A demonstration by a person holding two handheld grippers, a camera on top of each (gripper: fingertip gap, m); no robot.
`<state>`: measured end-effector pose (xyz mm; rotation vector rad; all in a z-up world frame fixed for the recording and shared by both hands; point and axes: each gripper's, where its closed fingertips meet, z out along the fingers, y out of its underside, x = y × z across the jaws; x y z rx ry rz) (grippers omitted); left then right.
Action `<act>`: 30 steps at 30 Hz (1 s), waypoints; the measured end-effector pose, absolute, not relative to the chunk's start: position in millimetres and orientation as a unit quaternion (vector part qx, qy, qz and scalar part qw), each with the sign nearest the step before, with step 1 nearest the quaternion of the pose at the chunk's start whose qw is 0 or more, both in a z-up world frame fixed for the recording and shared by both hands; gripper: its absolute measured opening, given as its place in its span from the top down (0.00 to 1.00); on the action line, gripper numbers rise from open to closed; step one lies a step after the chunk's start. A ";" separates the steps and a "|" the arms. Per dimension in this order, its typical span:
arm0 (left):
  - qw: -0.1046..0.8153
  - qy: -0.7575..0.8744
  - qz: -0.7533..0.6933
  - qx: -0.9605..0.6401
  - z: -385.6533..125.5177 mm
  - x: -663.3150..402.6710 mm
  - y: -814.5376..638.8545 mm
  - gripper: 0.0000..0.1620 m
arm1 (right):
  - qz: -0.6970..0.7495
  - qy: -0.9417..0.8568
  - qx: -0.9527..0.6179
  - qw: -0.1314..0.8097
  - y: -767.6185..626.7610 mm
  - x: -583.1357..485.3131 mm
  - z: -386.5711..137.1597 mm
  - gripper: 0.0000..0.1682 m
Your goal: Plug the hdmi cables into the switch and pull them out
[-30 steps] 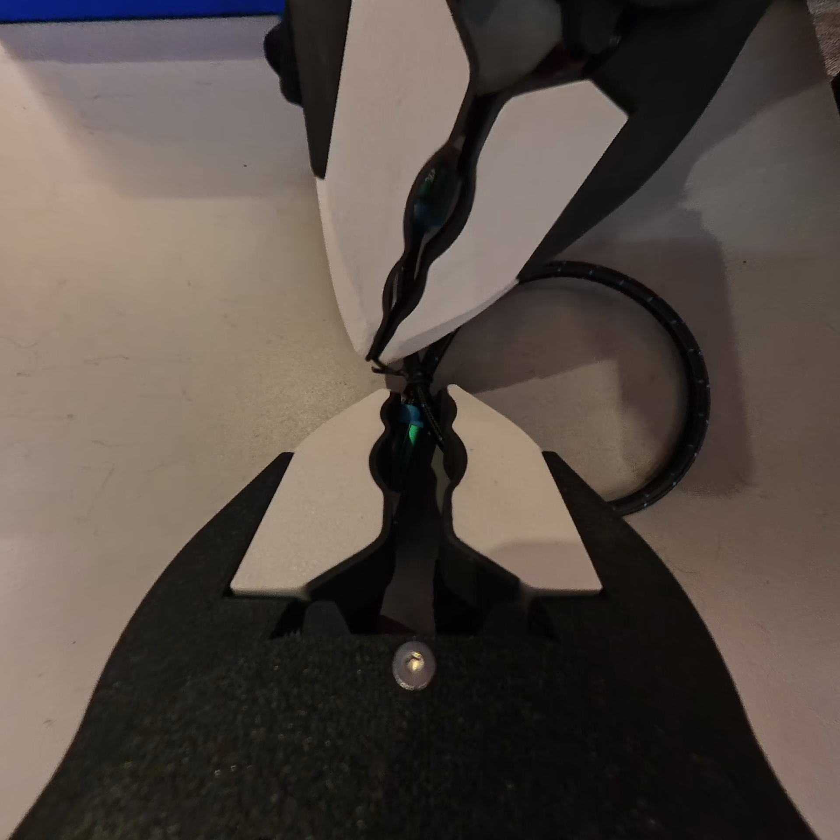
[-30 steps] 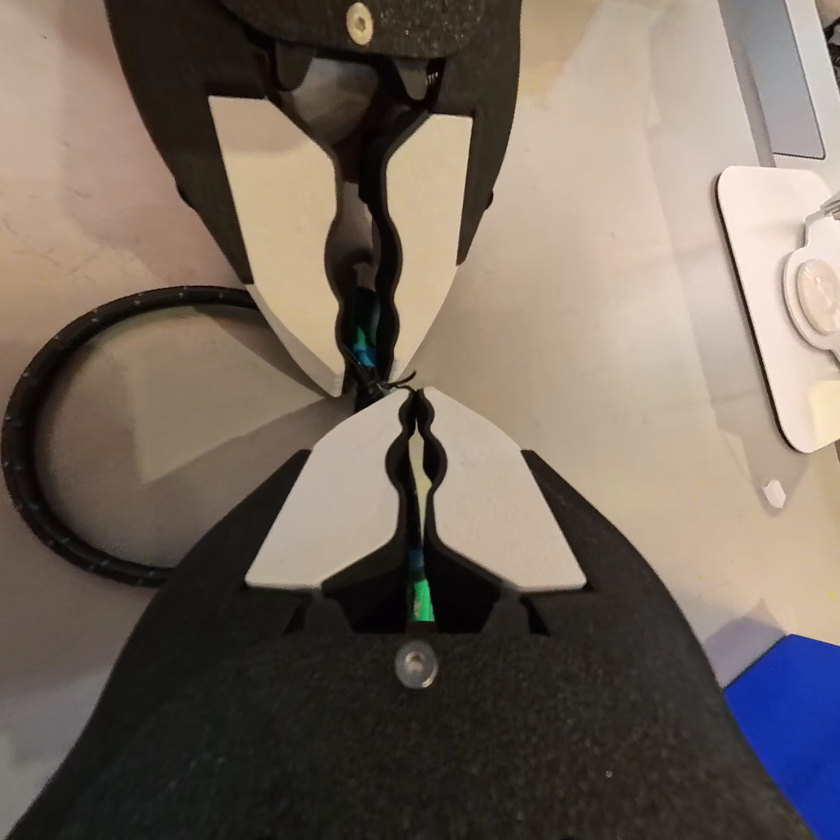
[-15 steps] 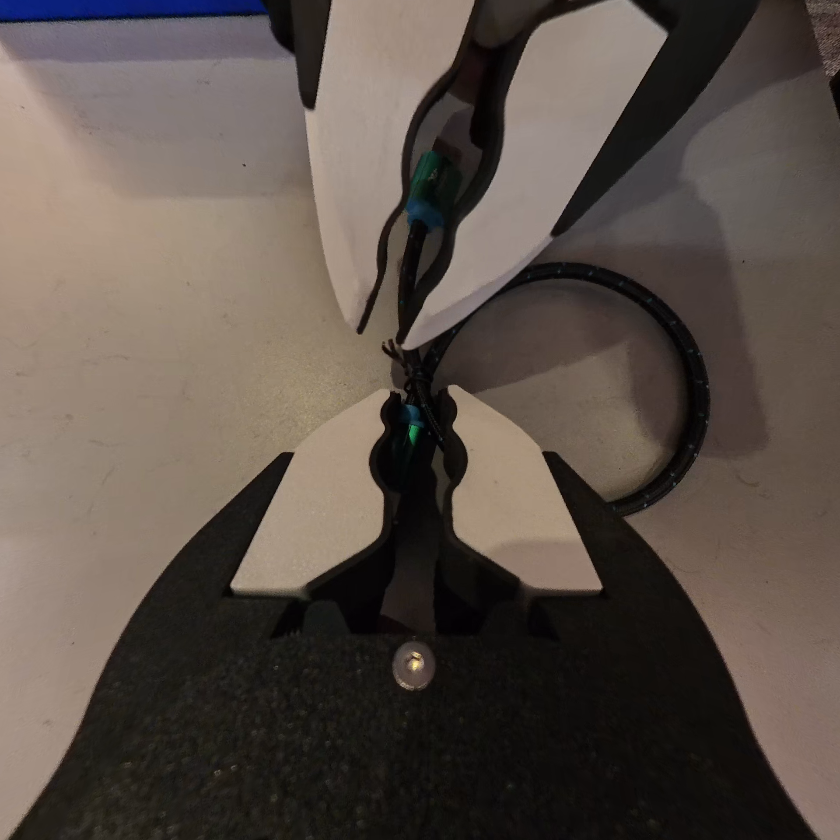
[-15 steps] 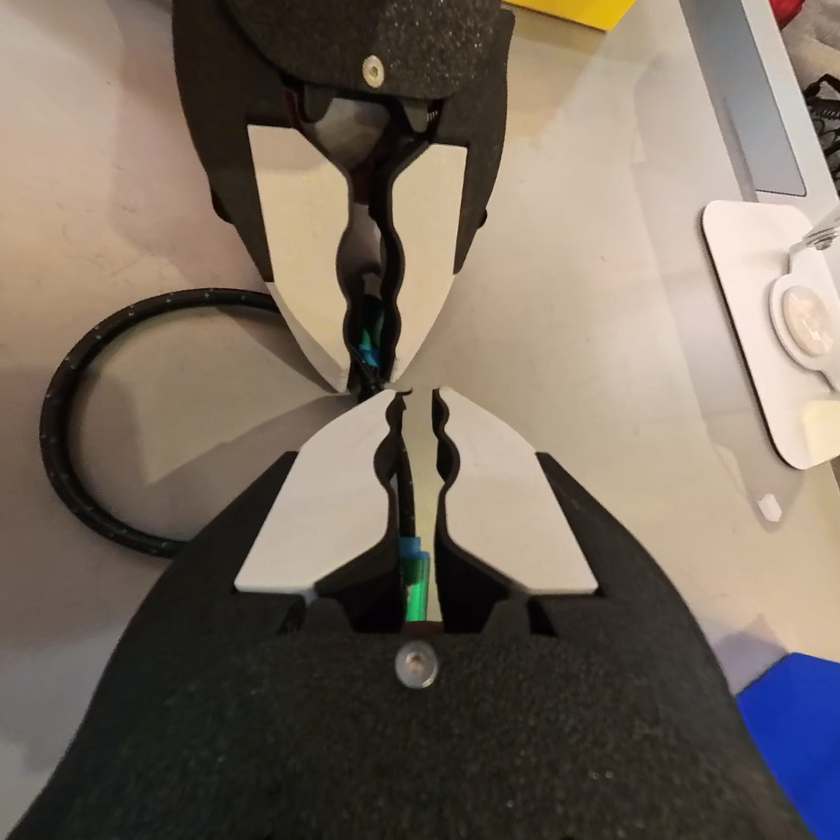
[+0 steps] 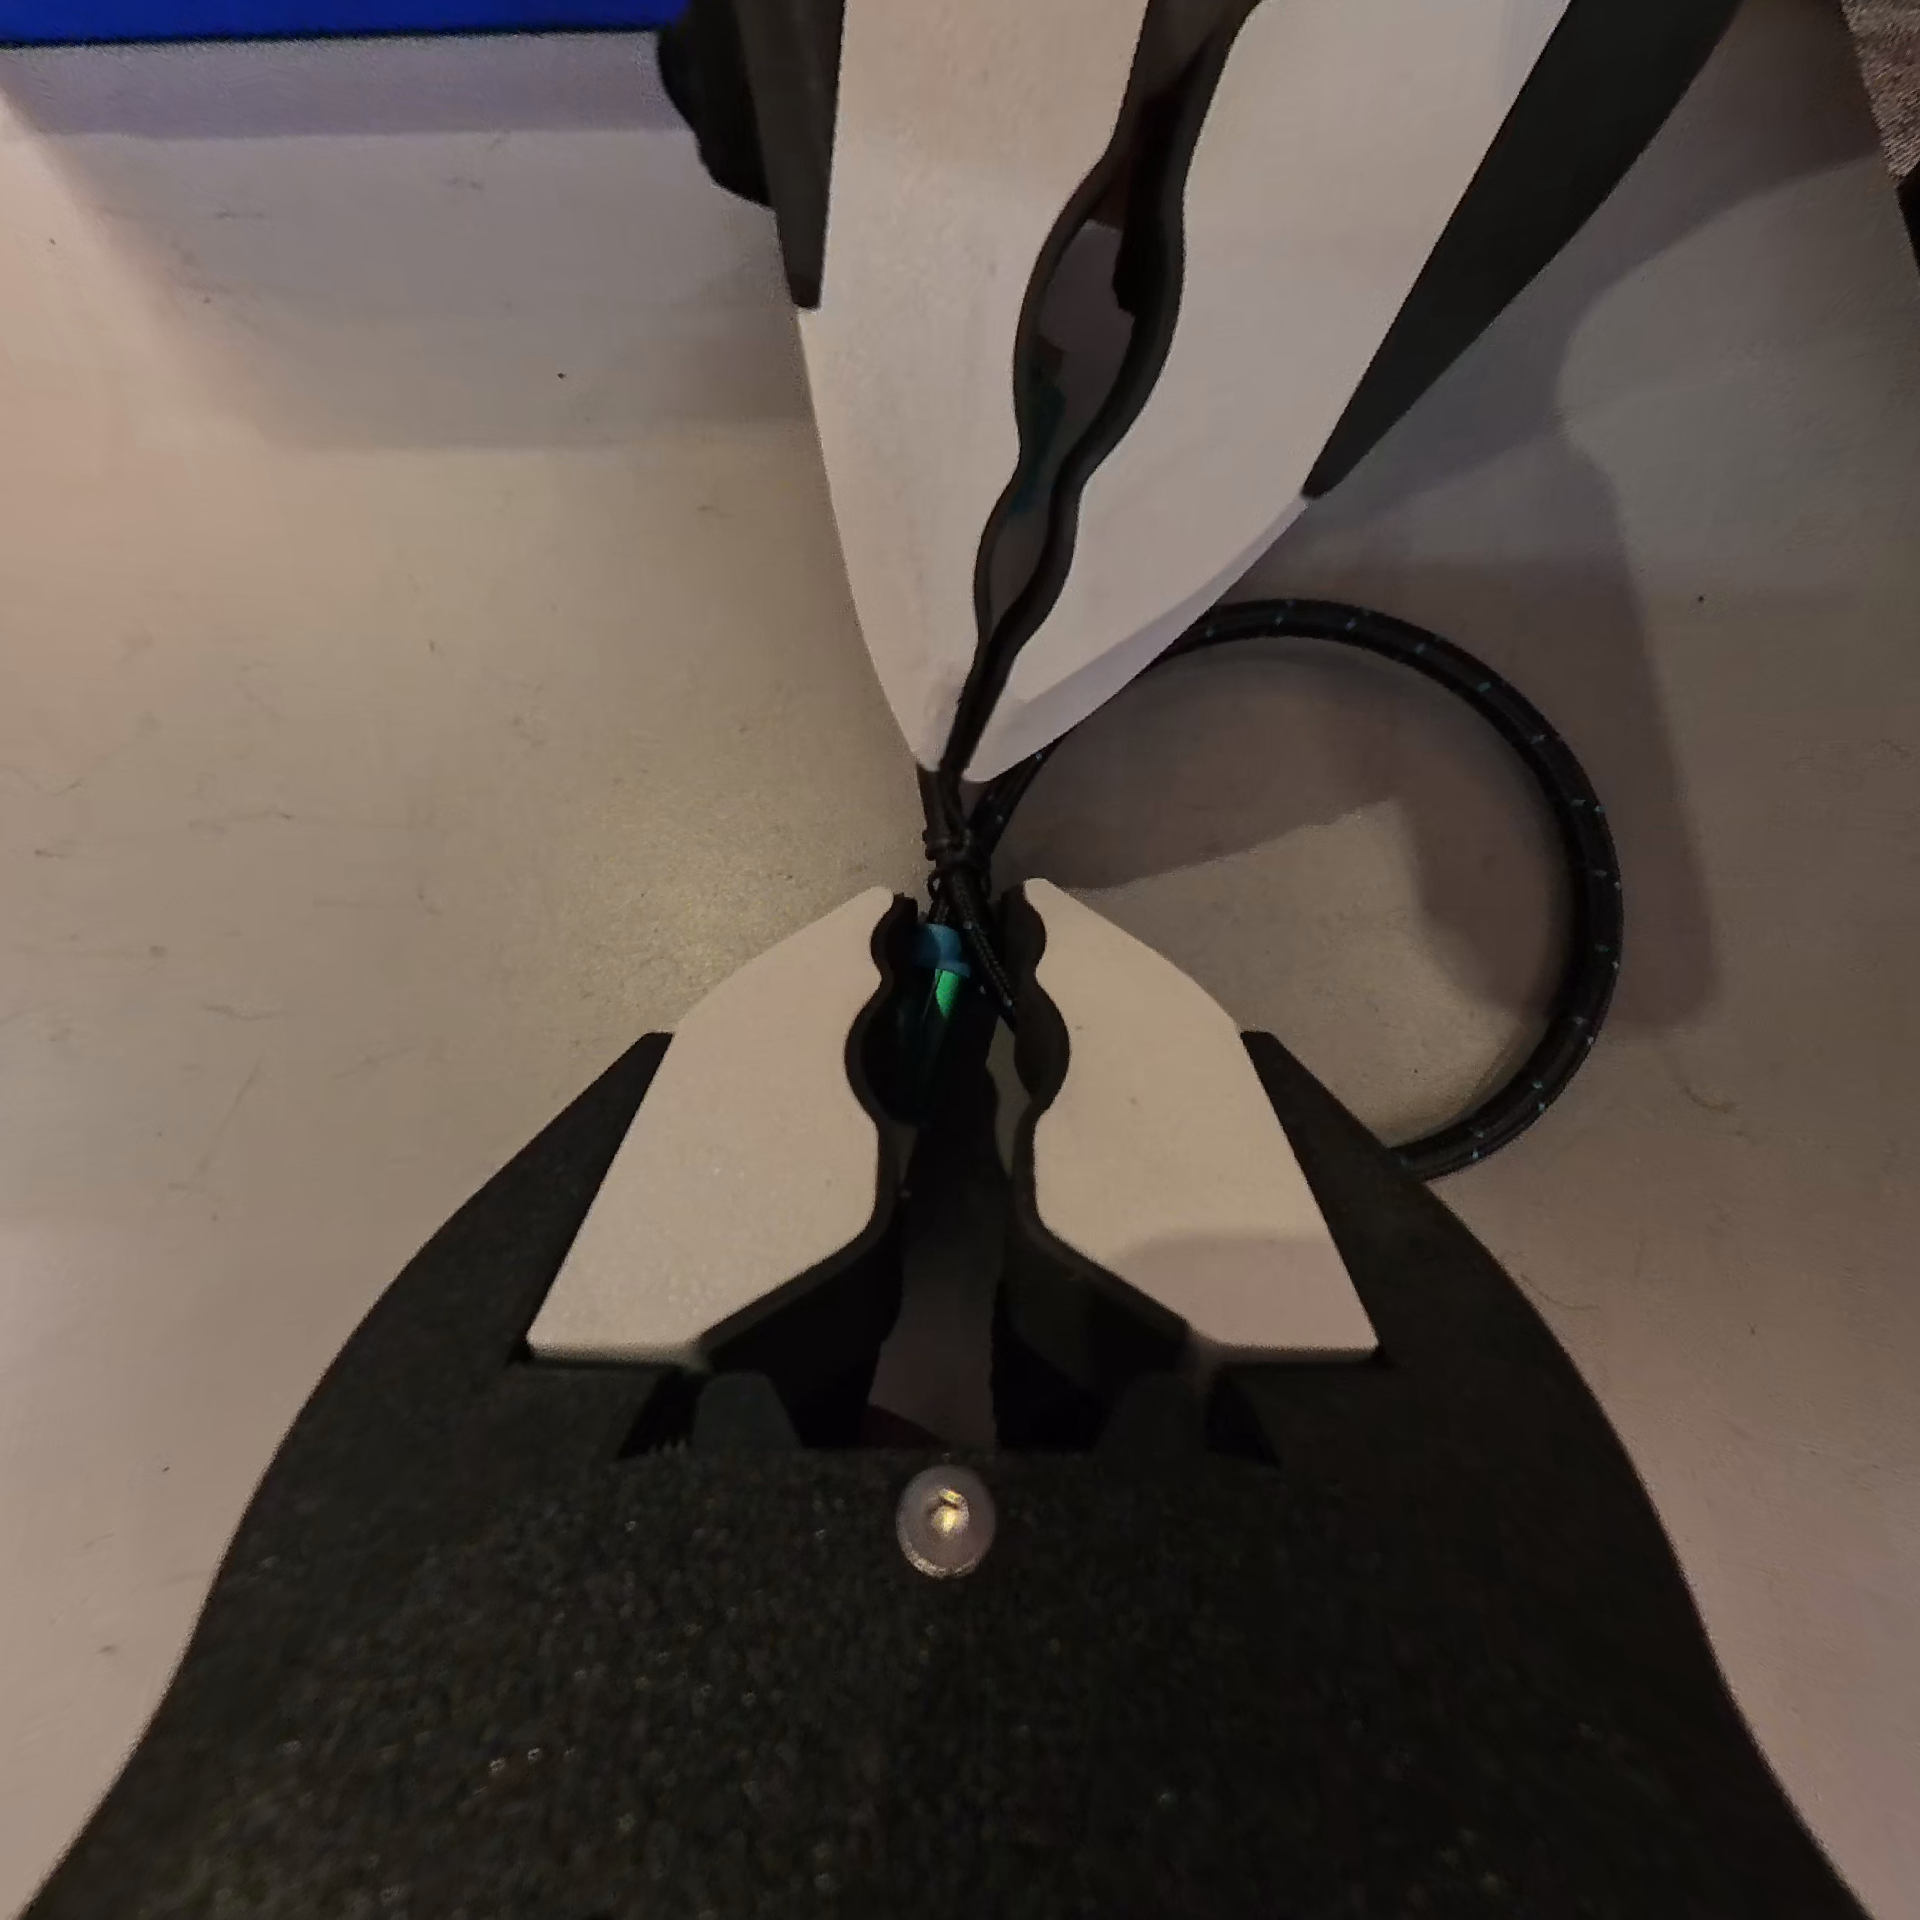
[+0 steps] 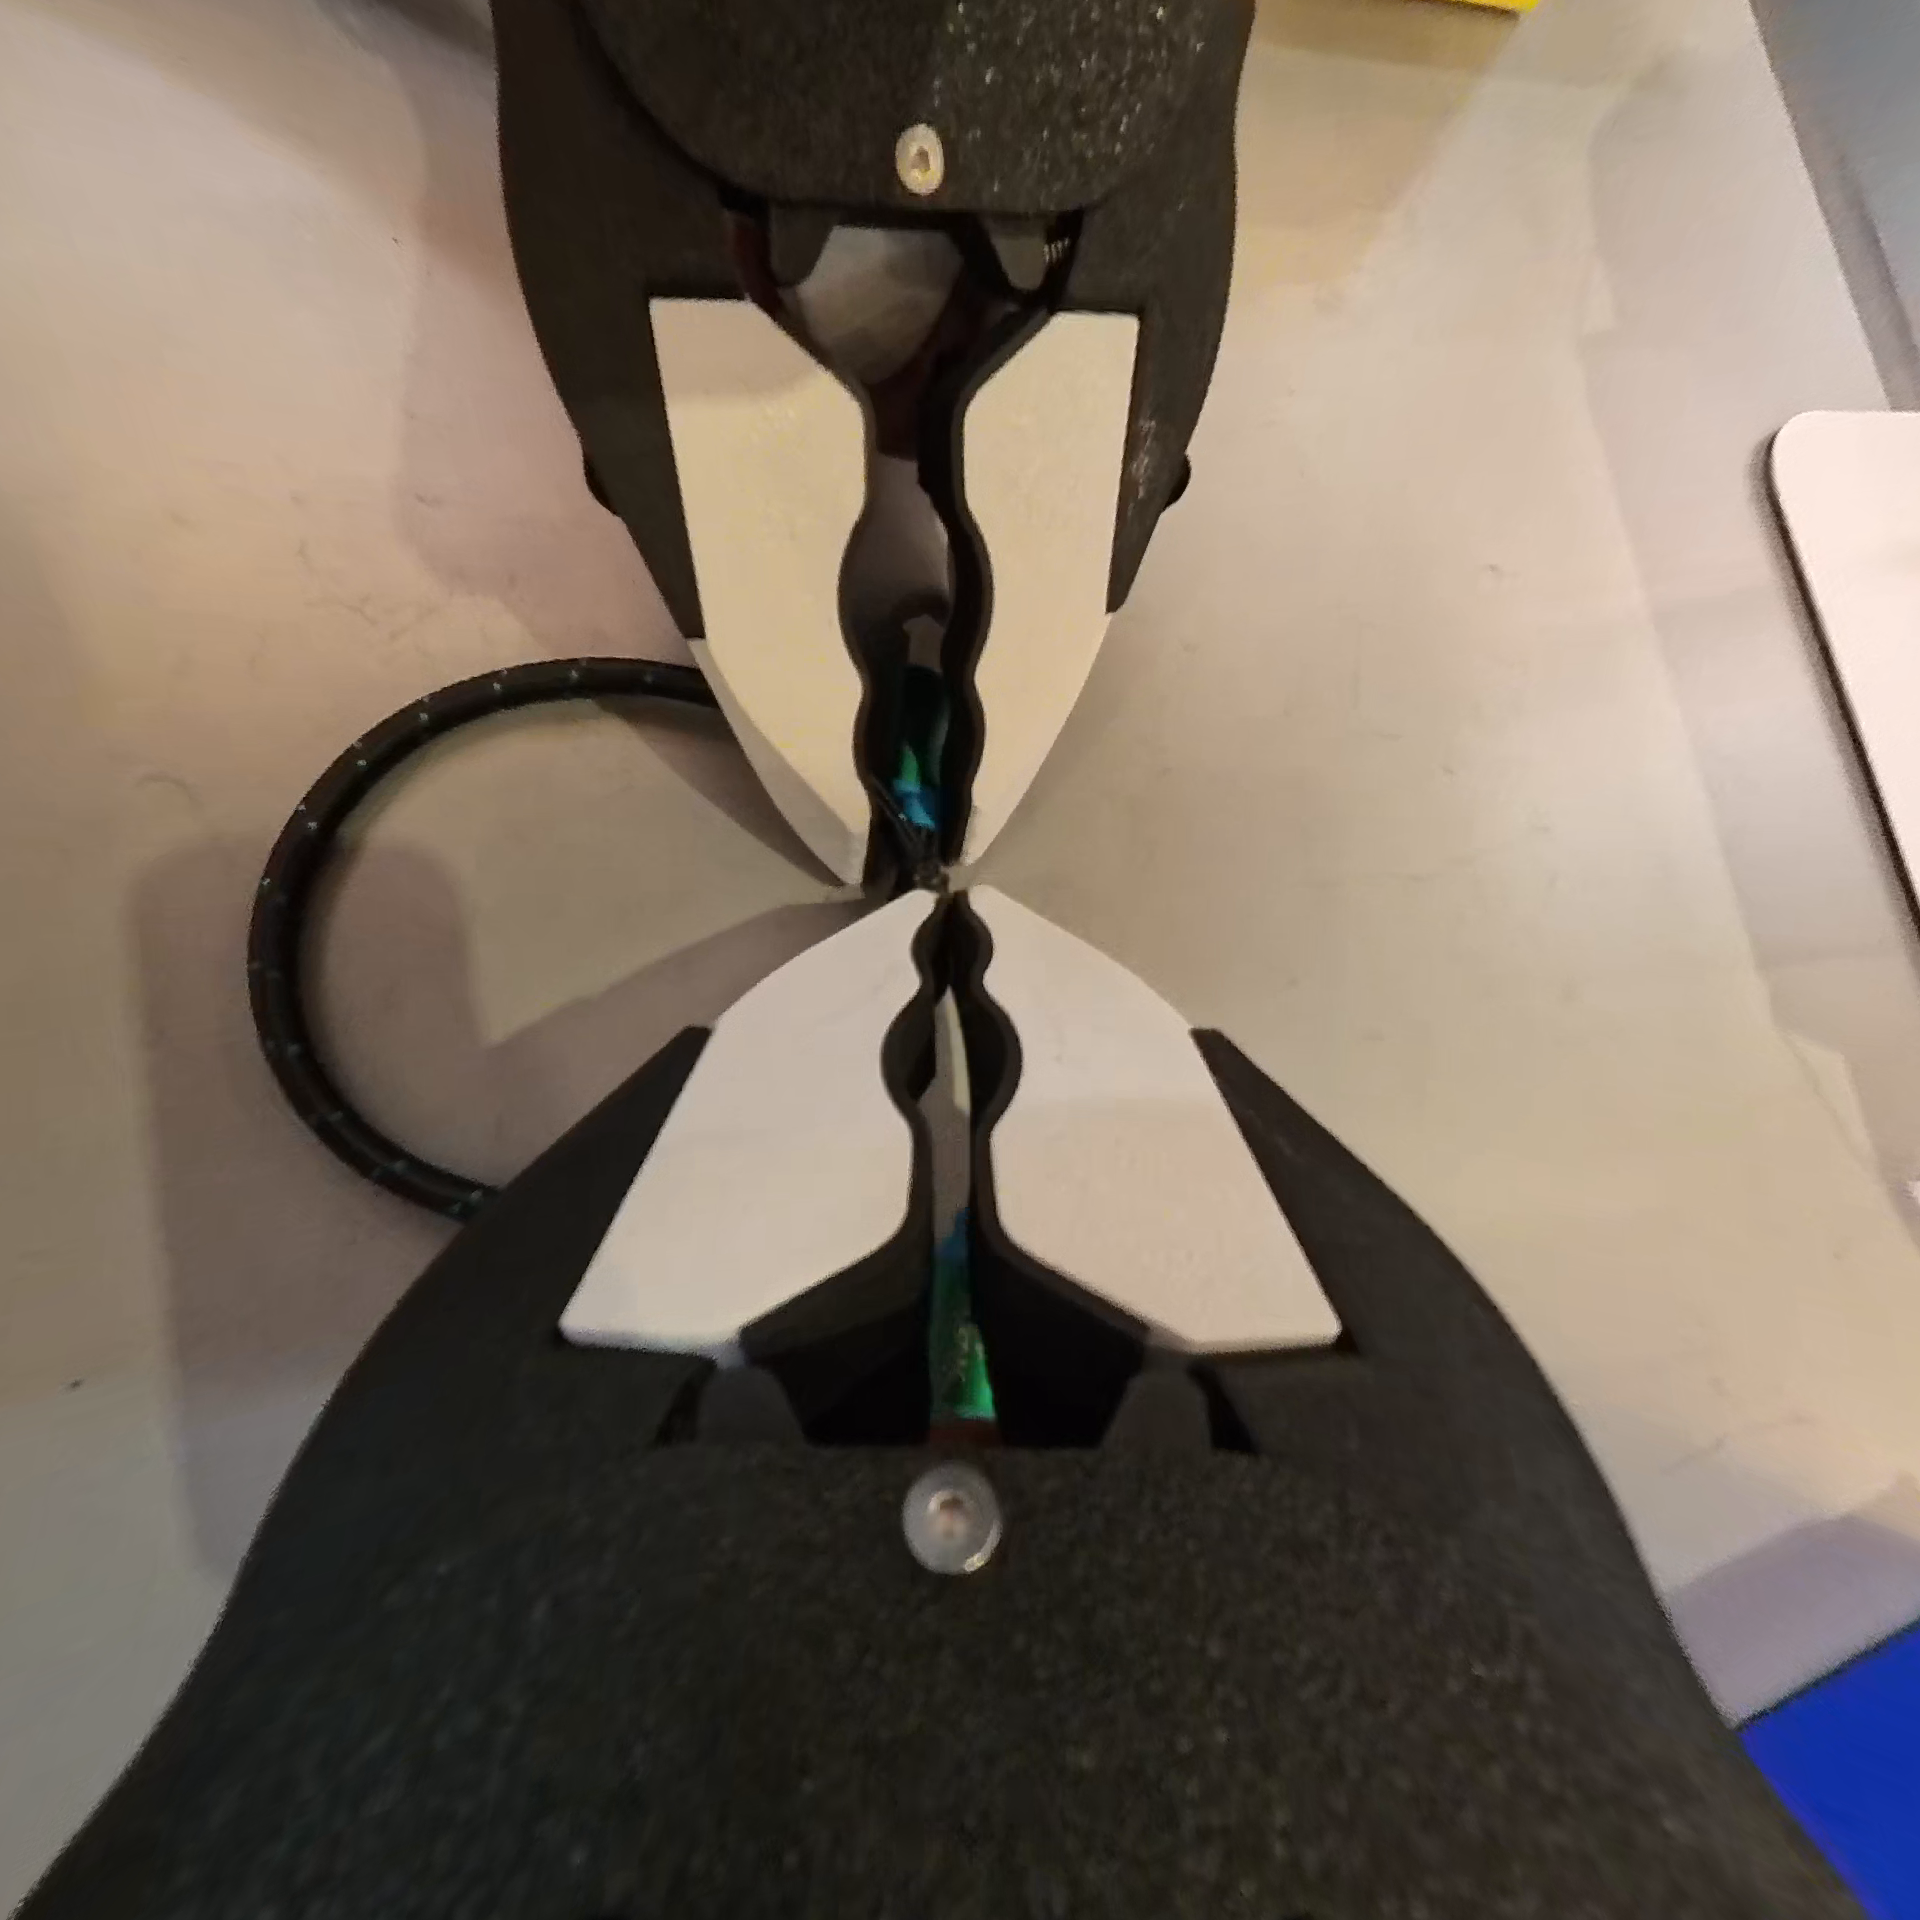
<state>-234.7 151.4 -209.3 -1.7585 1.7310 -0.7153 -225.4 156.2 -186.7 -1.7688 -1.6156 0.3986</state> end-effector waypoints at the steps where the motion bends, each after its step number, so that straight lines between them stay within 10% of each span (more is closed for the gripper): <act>1: 0.282 0.646 -0.267 -0.657 -209.3 -234.7 151.4 0.89 | 0.154 -0.623 -0.684 0.346 155.6 -224.7 -187.7 1.00; 30: 0.283 0.646 -0.267 -0.657 -209.6 -234.6 151.2 0.89 | 0.146 -0.610 -0.695 0.353 152.5 -227.6 -186.4 1.00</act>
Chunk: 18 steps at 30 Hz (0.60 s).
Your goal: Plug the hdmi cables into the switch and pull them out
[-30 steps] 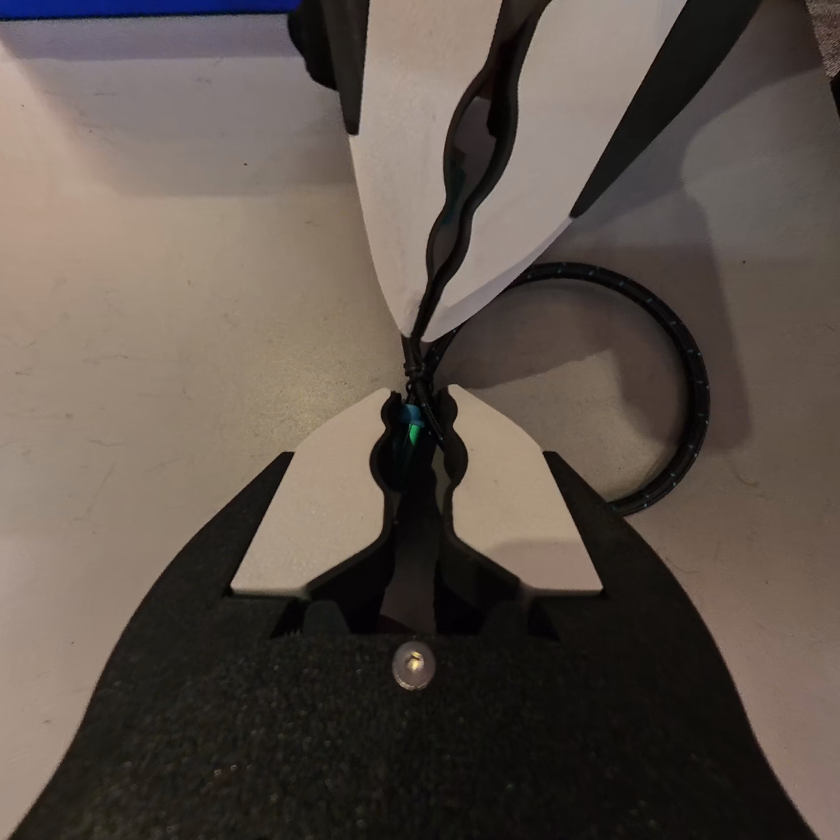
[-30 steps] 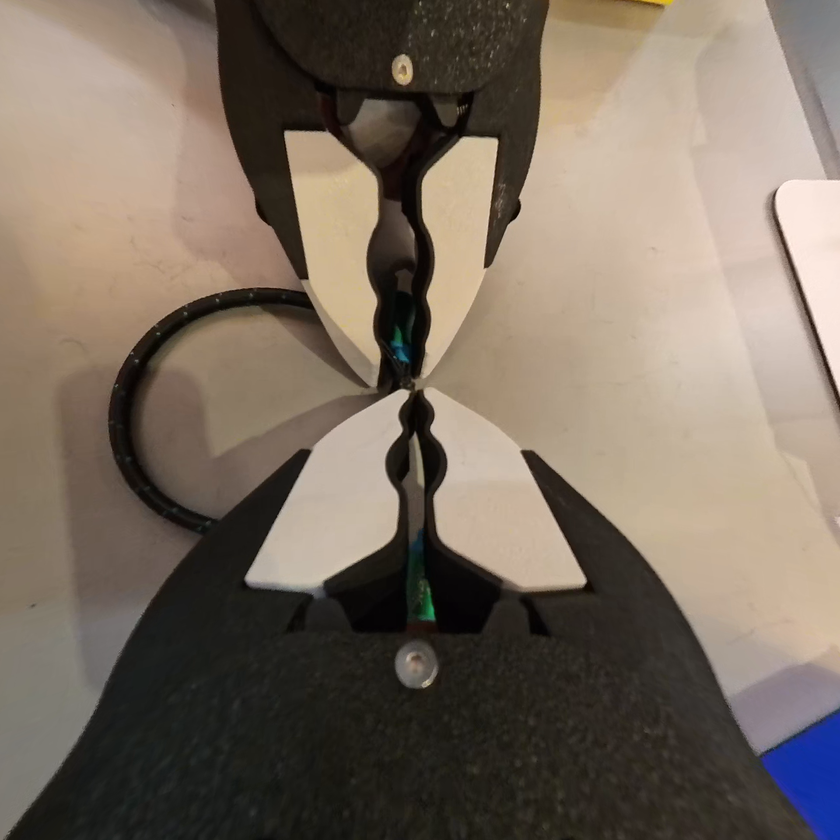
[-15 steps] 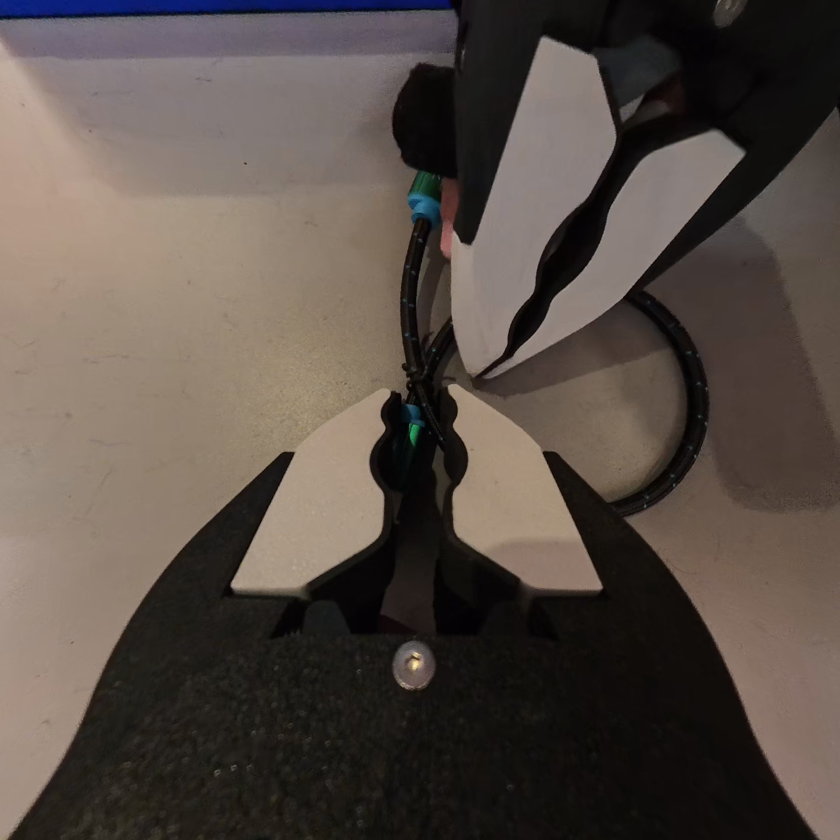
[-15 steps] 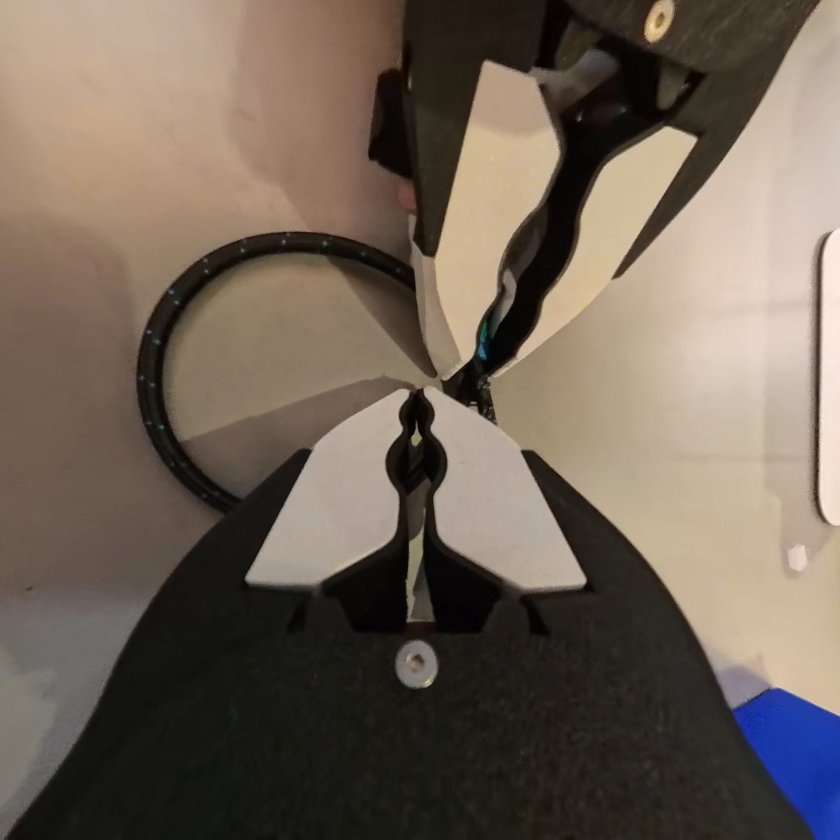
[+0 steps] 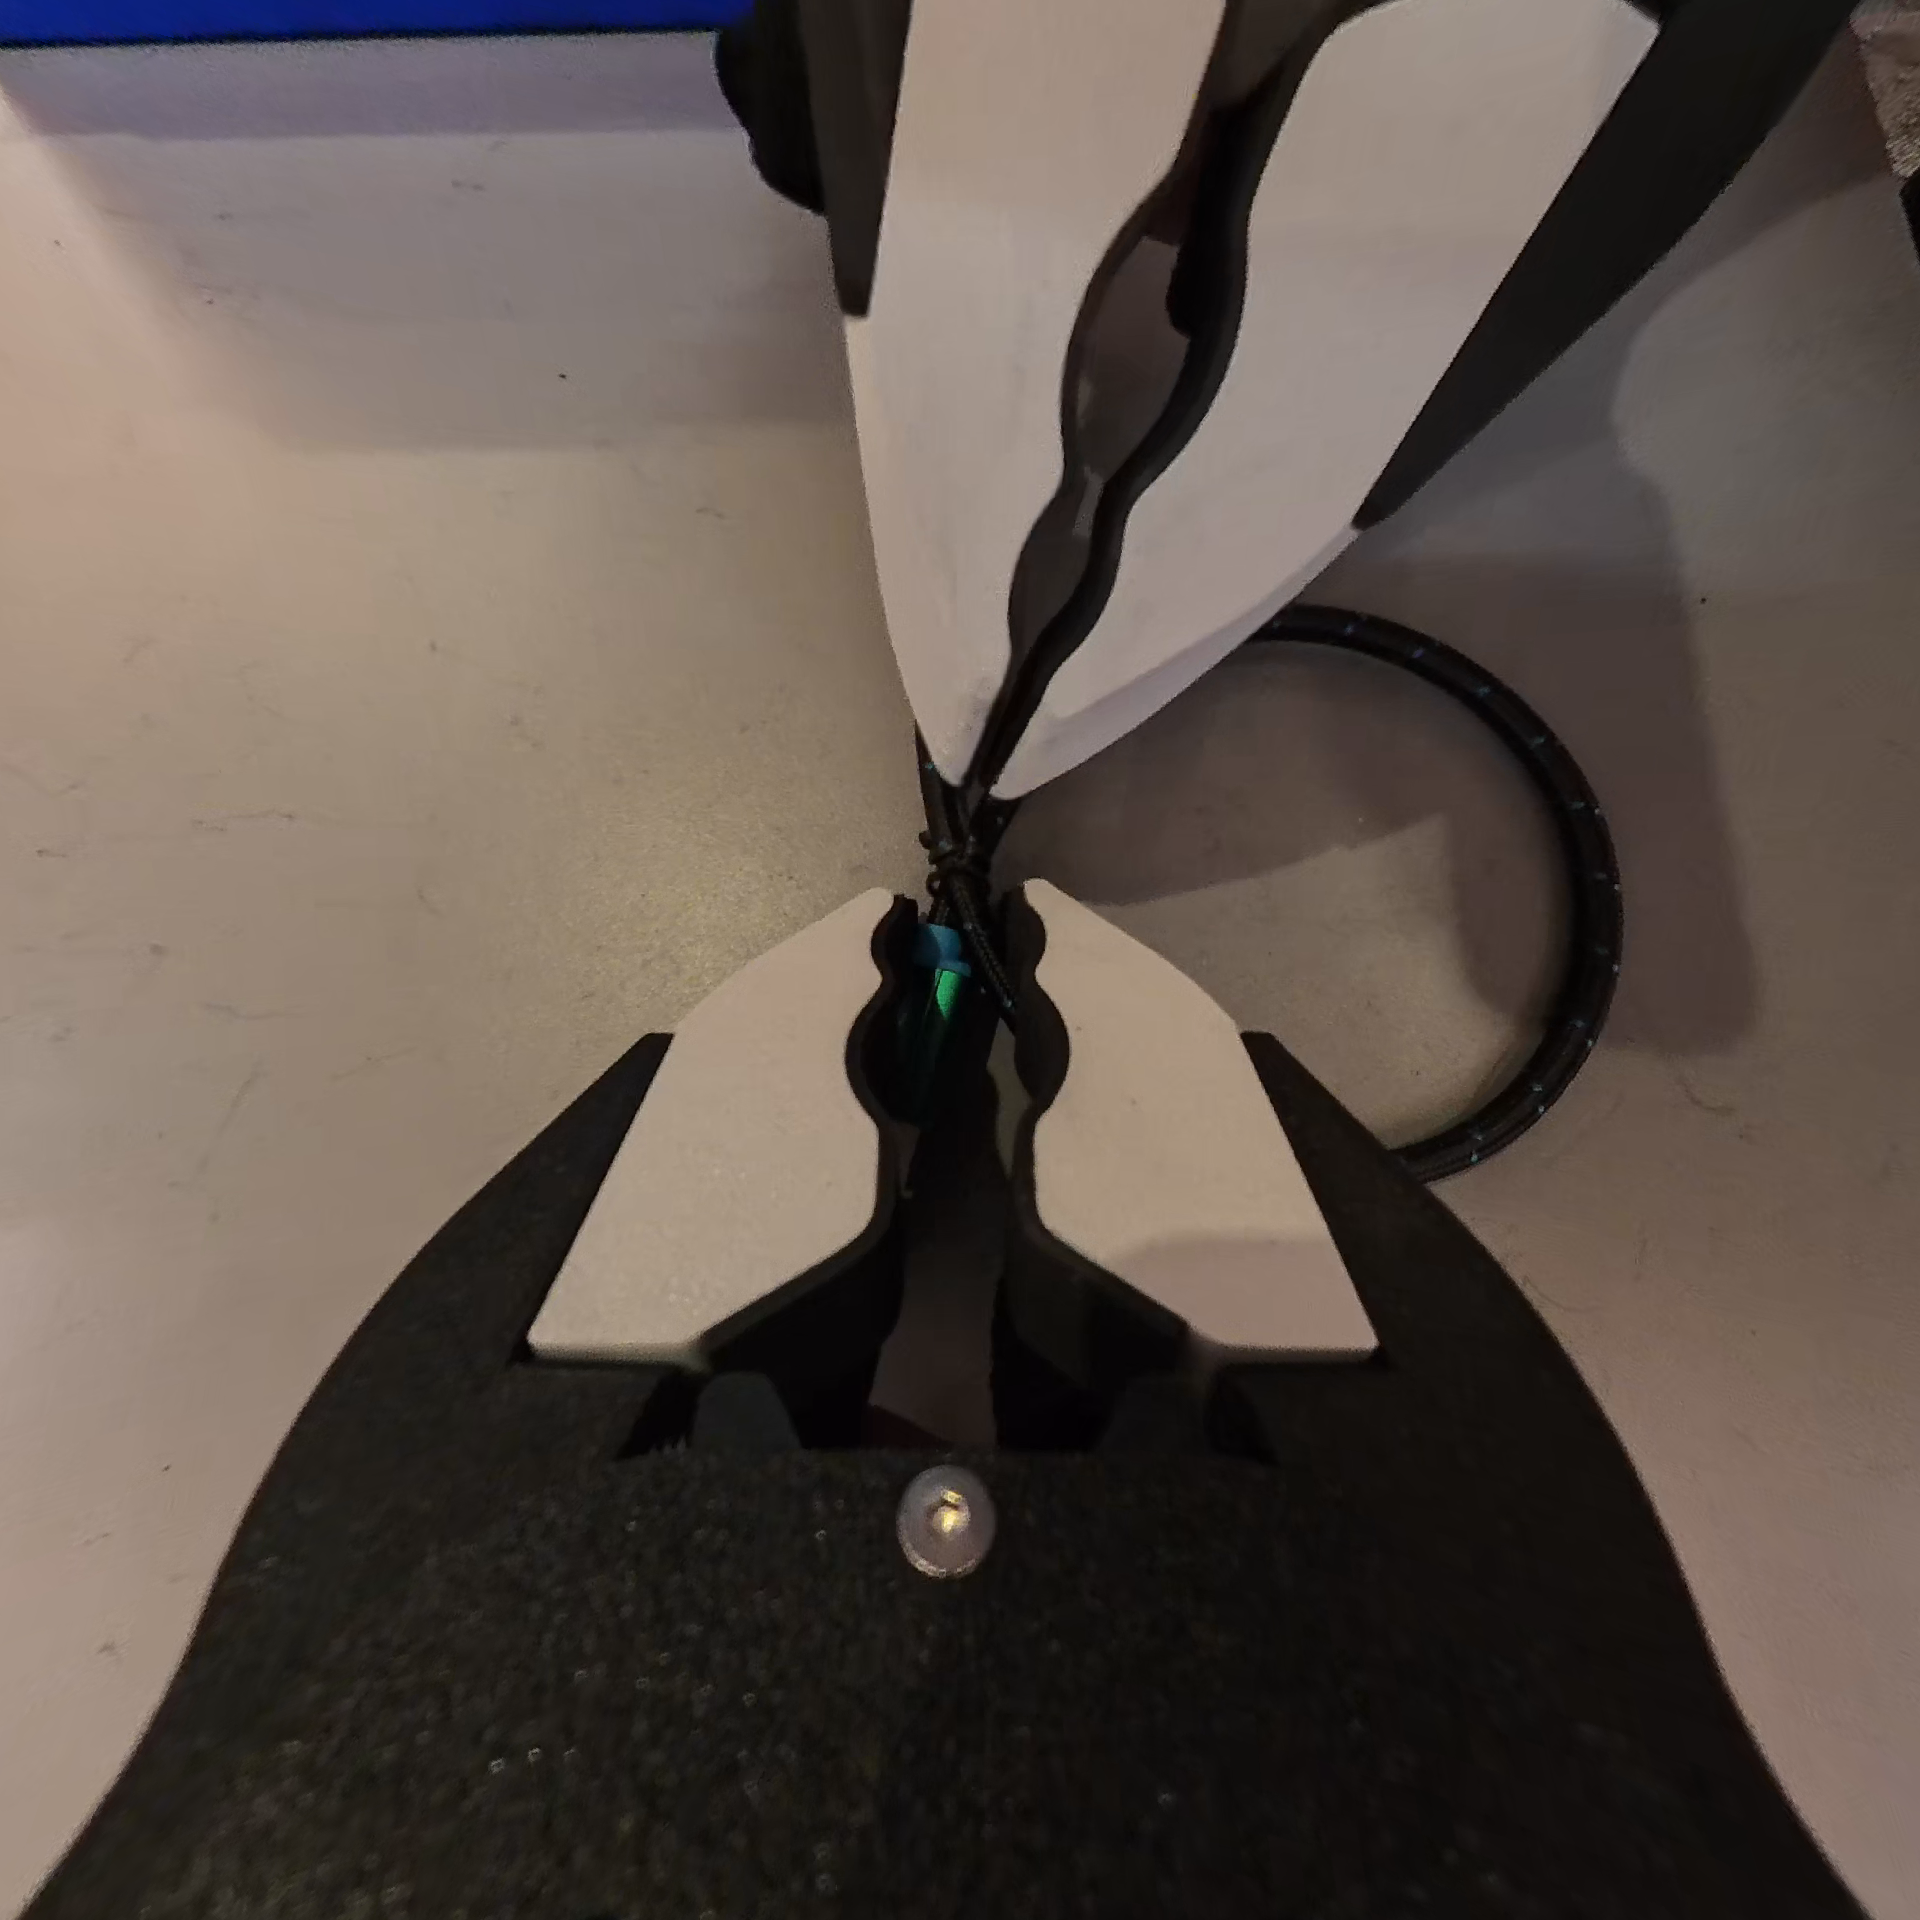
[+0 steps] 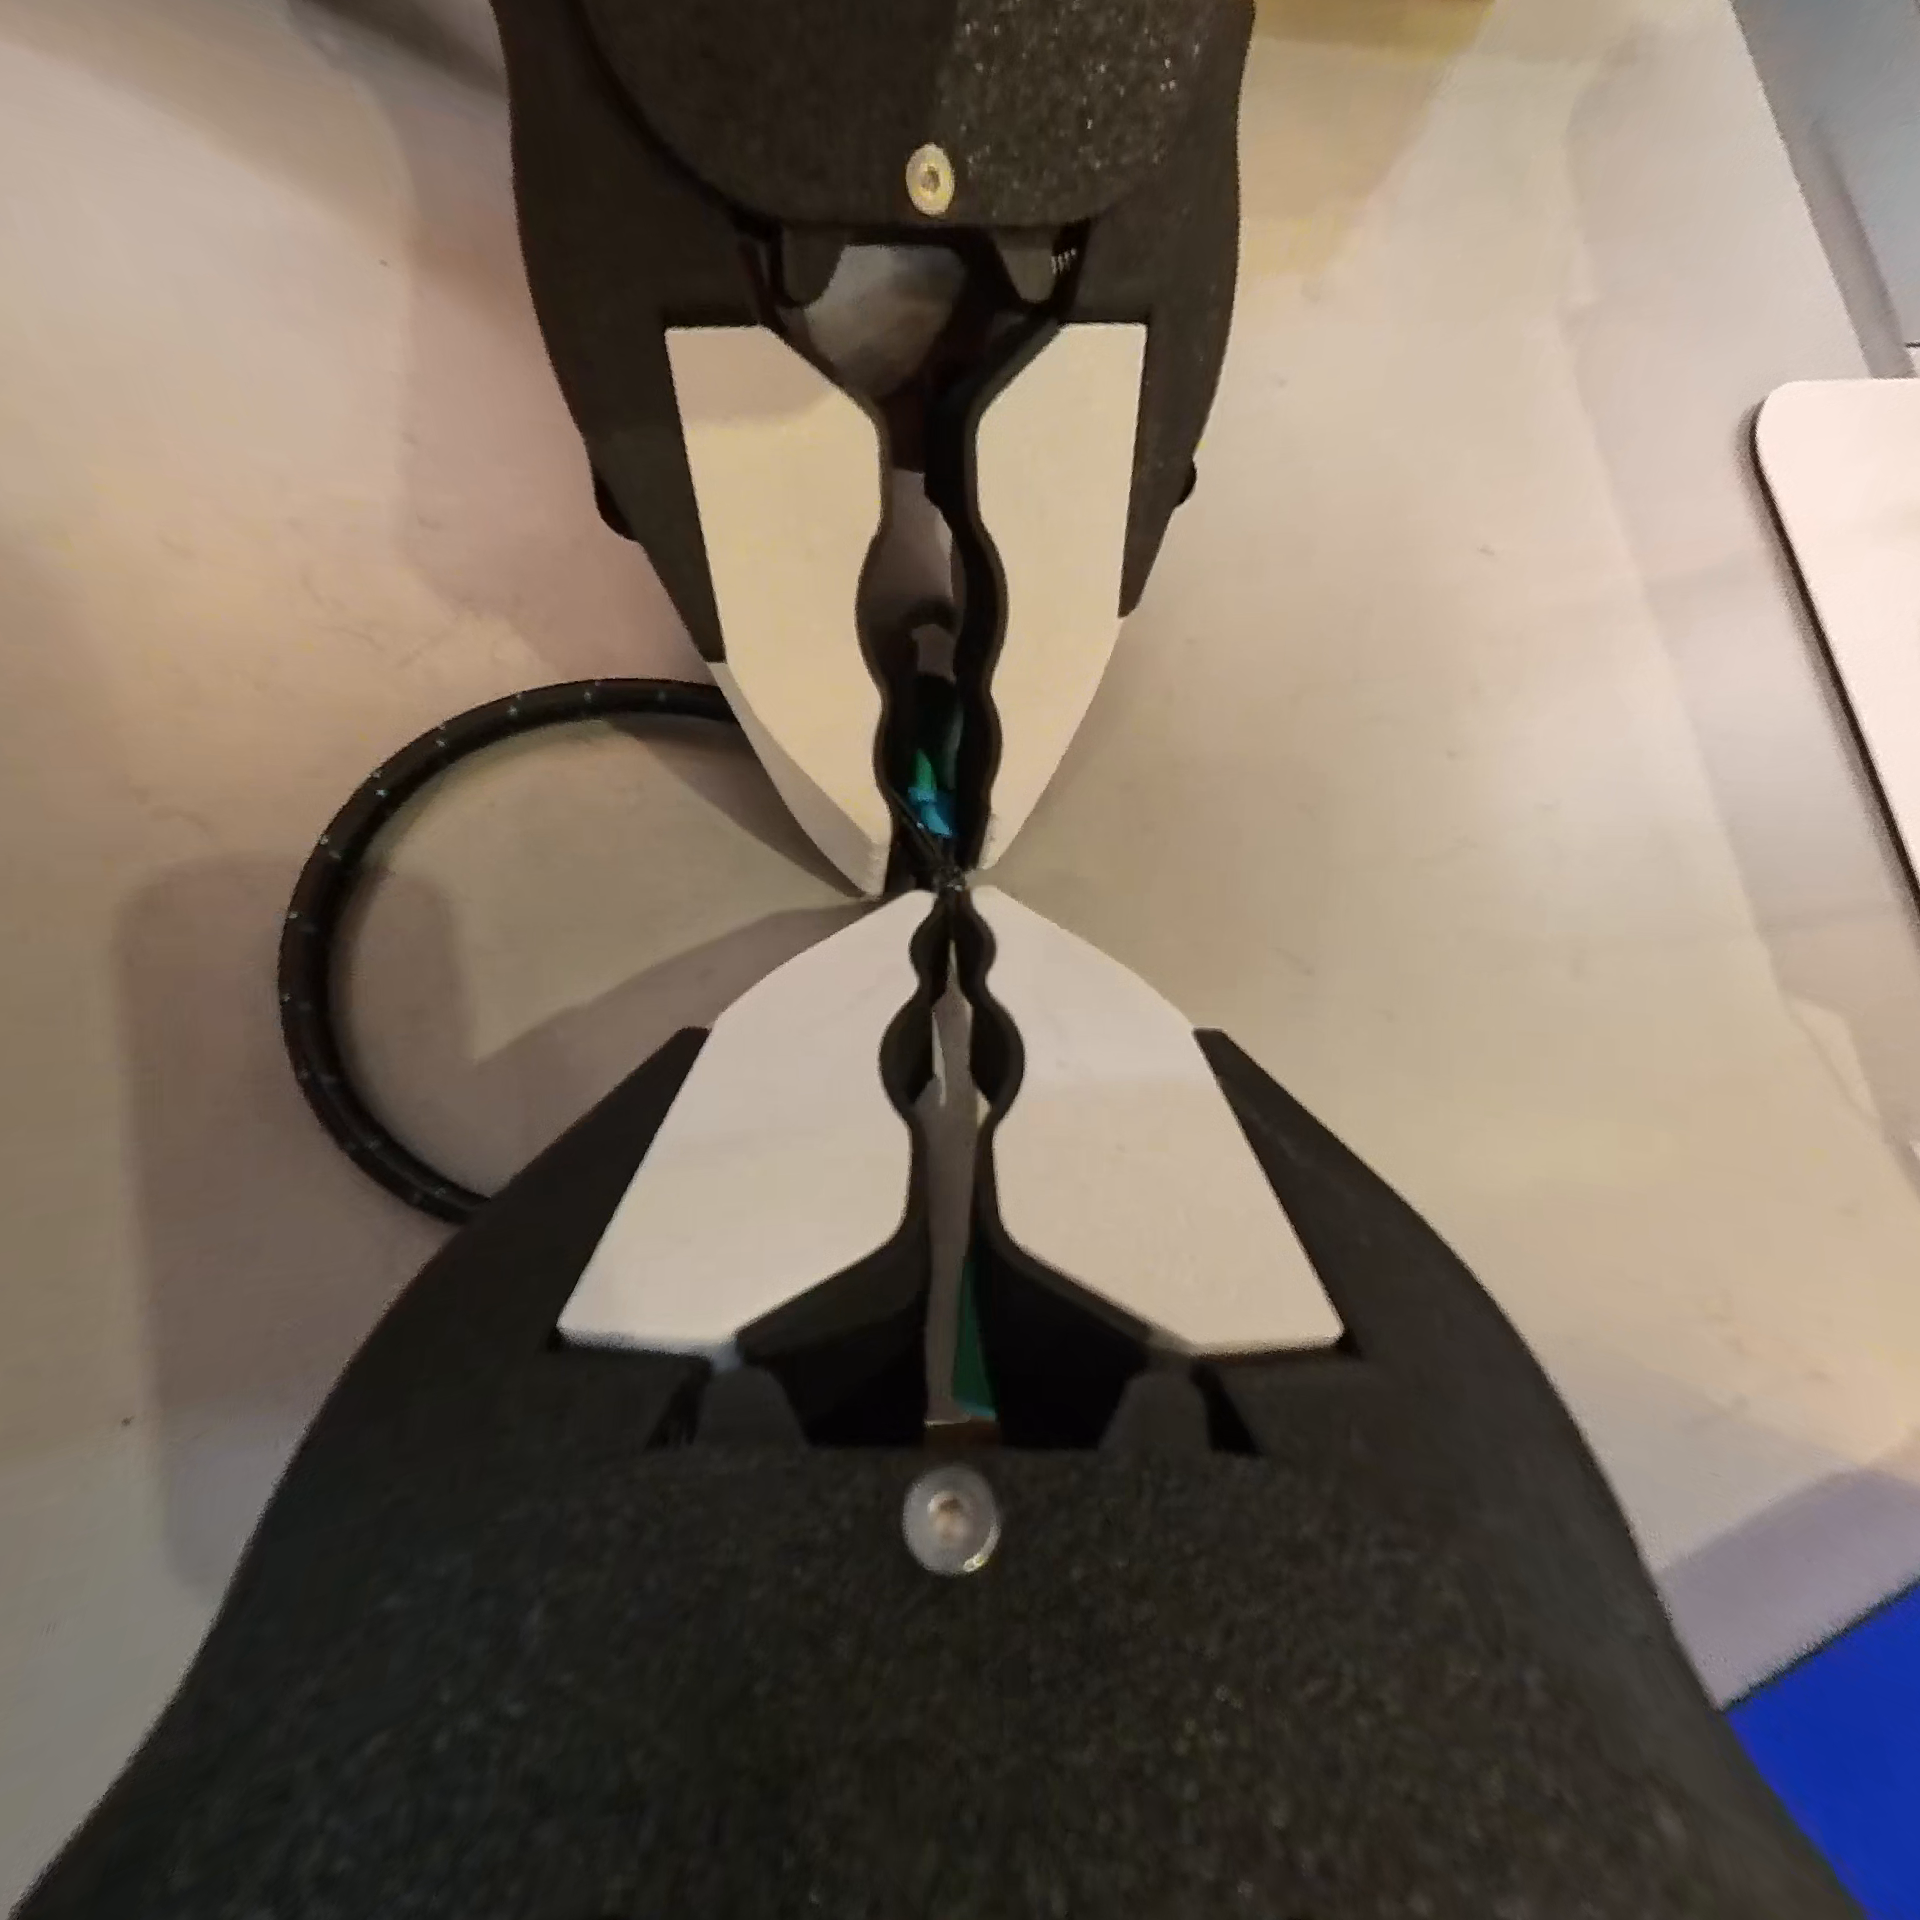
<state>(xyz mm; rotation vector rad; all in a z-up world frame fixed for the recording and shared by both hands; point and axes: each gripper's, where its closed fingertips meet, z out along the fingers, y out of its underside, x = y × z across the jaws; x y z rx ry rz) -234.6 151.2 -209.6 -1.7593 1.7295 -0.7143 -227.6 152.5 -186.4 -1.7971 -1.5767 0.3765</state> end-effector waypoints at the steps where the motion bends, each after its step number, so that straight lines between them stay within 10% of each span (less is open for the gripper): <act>1: 0.283 0.646 -0.267 -0.657 -209.6 -234.6 151.3 0.89 | 0.143 -0.612 -0.693 0.354 152.2 -227.9 -186.3 1.00; 18: 0.283 0.644 -0.267 -0.659 -209.6 -234.5 151.3 0.89 | 0.113 -0.630 -0.693 0.331 143.7 -229.2 -193.7 1.00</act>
